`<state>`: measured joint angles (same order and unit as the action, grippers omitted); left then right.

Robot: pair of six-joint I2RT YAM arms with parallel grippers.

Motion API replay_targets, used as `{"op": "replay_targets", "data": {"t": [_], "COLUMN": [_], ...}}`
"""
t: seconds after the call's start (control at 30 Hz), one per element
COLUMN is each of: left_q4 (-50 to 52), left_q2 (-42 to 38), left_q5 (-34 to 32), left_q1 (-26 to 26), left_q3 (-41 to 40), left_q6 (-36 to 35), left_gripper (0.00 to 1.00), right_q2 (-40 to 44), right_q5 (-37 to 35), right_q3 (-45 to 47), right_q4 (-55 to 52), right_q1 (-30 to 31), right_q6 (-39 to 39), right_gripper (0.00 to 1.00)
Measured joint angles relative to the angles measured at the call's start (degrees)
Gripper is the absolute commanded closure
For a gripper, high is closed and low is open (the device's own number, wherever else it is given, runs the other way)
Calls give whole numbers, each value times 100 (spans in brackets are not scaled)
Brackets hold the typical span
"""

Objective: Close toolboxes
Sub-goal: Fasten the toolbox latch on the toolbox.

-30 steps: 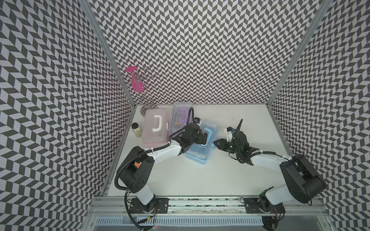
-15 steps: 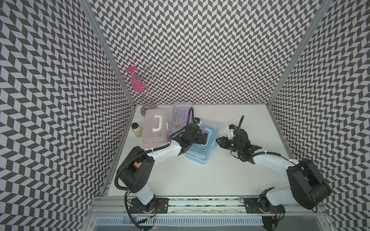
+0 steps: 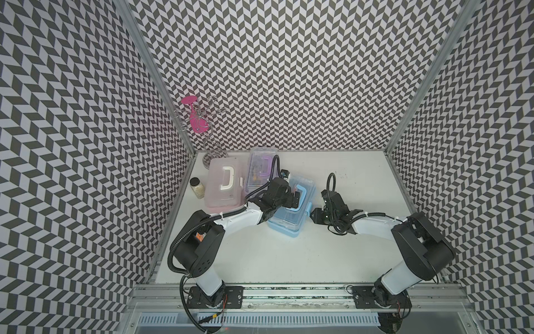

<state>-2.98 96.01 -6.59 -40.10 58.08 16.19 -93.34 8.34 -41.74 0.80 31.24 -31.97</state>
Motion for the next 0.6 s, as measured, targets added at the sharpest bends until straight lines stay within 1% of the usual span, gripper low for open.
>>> {"op": "replay_targets", "data": {"t": [0.33, 0.6], "left_q4": [-129, -229], "left_q2": [310, 752], "left_q5": [-98, -214], "left_q1": [-4, -96], "left_q3": [275, 717], "left_q6": [20, -4], "left_gripper": [3, 3], "right_q2": [-330, -387], "right_q5": [-76, -4], "right_q3": [-638, -516], "right_q4": [-717, -350], "right_q1": [2, -118], "right_q6": [-15, -474], "right_gripper": [70, 70]}}
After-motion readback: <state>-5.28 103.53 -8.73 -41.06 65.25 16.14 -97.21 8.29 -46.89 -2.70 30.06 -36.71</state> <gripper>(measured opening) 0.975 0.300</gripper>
